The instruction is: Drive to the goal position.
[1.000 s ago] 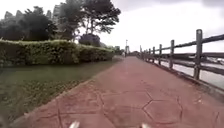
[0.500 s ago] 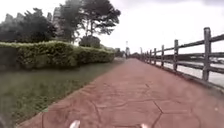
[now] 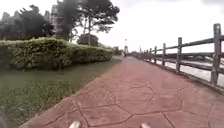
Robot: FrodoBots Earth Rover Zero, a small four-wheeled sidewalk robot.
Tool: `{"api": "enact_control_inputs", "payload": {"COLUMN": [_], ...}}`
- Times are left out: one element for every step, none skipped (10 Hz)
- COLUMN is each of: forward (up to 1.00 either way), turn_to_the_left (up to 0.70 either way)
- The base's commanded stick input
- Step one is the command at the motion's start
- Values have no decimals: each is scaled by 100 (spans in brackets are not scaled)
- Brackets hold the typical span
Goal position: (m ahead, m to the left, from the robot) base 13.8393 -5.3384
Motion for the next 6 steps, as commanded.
{"api": "enact_control_inputs", "payload": {"forward": [70,70,70,70,70,70], "turn_to_the_left": [0,0,0,0,0,0]}}
